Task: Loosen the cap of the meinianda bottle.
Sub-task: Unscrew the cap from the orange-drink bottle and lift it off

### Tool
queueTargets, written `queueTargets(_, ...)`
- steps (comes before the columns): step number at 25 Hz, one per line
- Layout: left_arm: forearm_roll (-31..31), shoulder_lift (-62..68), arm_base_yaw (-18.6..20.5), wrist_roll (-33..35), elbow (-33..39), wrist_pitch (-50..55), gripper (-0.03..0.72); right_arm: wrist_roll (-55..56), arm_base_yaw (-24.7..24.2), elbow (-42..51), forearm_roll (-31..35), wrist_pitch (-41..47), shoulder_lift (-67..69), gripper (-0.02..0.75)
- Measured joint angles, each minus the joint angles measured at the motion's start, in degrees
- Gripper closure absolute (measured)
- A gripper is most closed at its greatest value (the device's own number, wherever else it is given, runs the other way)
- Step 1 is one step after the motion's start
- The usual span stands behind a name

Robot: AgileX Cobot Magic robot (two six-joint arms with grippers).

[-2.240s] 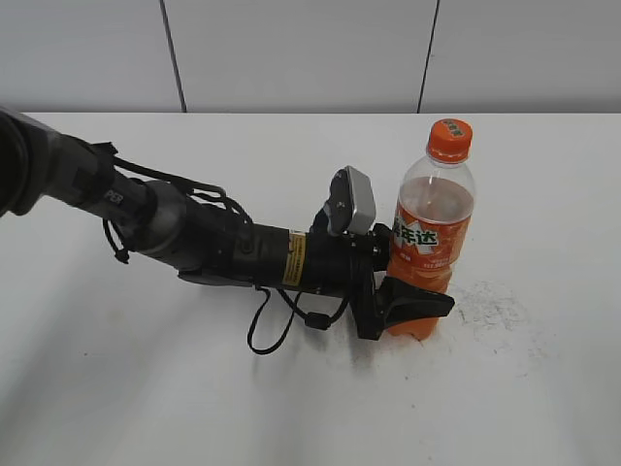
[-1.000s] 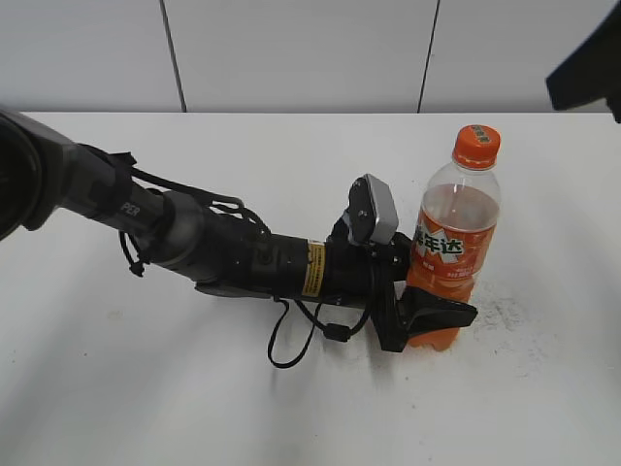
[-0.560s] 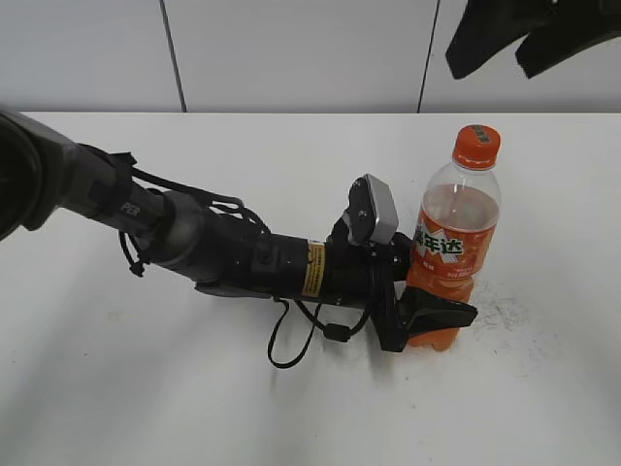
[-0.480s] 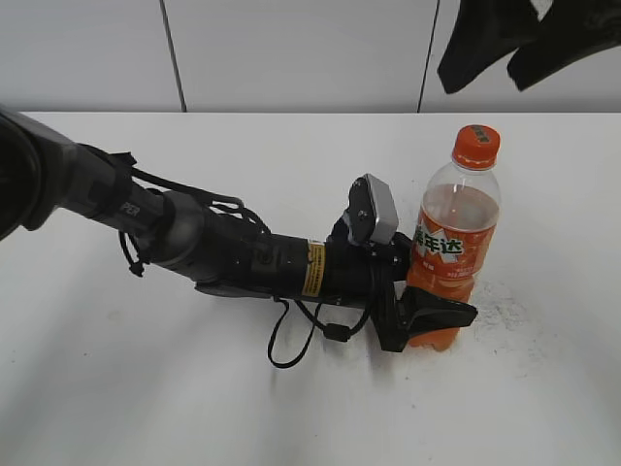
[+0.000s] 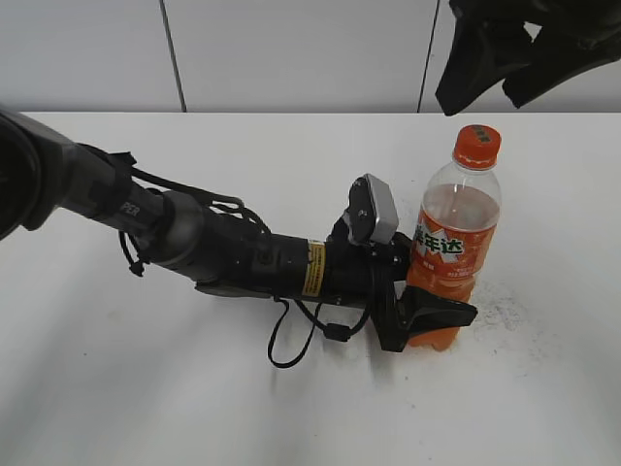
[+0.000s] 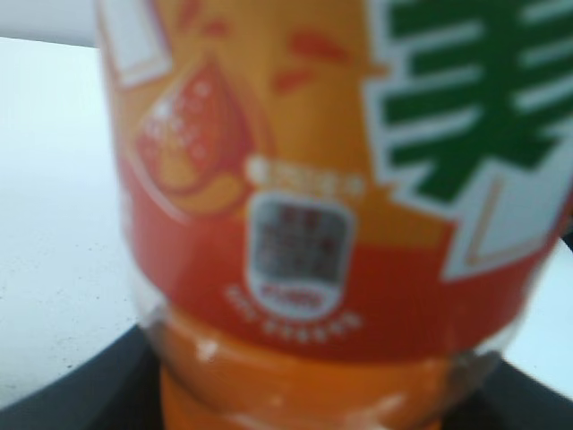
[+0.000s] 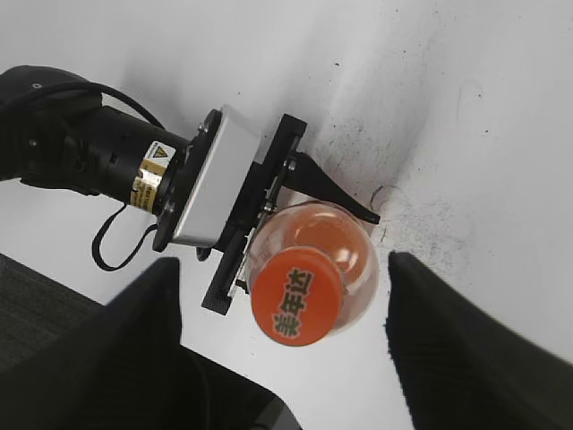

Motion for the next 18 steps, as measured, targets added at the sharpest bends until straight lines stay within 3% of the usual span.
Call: queueTargets(18, 0.0, 0.0, -0.1, 0.0, -0.1, 0.4, 0.191, -0.7, 0.0, 3.0, 0.0, 0.0, -0.9, 0.213)
